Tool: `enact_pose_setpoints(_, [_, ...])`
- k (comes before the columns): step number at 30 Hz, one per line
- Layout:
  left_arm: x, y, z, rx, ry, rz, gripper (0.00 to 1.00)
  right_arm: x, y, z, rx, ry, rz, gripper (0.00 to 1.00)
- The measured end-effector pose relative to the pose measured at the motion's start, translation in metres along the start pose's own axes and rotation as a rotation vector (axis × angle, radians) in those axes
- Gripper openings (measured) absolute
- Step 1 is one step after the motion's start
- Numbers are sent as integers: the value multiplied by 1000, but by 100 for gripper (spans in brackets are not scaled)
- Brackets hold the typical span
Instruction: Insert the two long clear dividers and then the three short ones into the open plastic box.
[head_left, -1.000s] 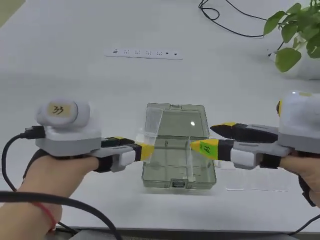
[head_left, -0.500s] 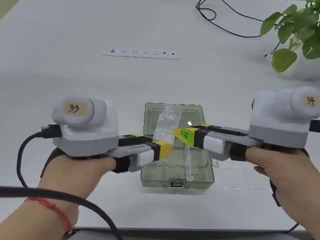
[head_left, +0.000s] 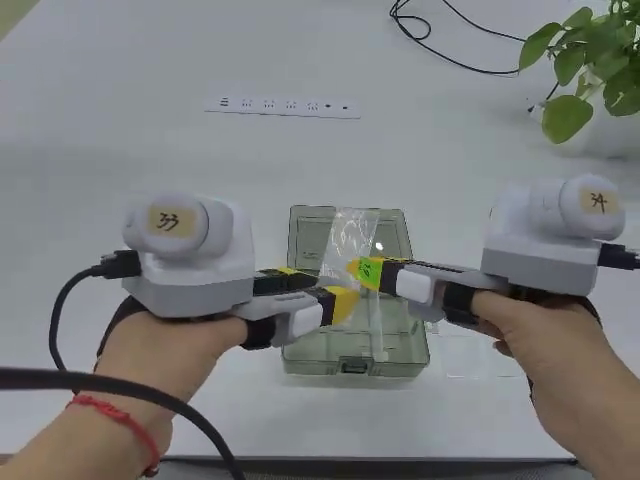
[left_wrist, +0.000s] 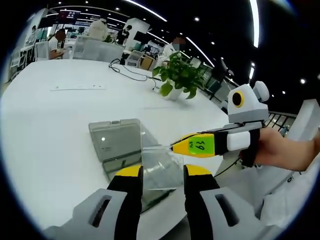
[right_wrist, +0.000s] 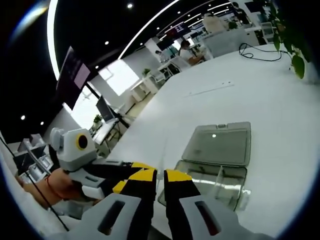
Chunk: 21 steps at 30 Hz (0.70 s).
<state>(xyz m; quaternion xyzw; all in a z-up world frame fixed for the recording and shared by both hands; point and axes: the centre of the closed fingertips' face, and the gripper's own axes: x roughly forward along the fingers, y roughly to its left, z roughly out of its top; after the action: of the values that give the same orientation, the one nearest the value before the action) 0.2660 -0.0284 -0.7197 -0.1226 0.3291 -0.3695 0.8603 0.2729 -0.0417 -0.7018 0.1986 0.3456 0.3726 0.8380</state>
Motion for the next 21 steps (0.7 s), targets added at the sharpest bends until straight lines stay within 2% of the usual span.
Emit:
enact_pose_setpoints(3, [1,-1,-1,24,6,1,29,1,-2,2,20,-10,-10,7])
enact_pose_setpoints(5, [2,-3,-1,8,3,-10,33,1,-2,3,23,-8,-13,7])
enact_pose_setpoints(11, [1,-5,-2,28,7,-22,37,1,1,4,32,-1,-11,7])
enact_pose_setpoints(16, [-4,-5,-7,78,12,-45,44,0,-4,9,43,0,-10,7])
enact_pose_setpoints(21, [-16,3,-11,137,20,-60,51,-1,-2,14,51,14,-16,7])
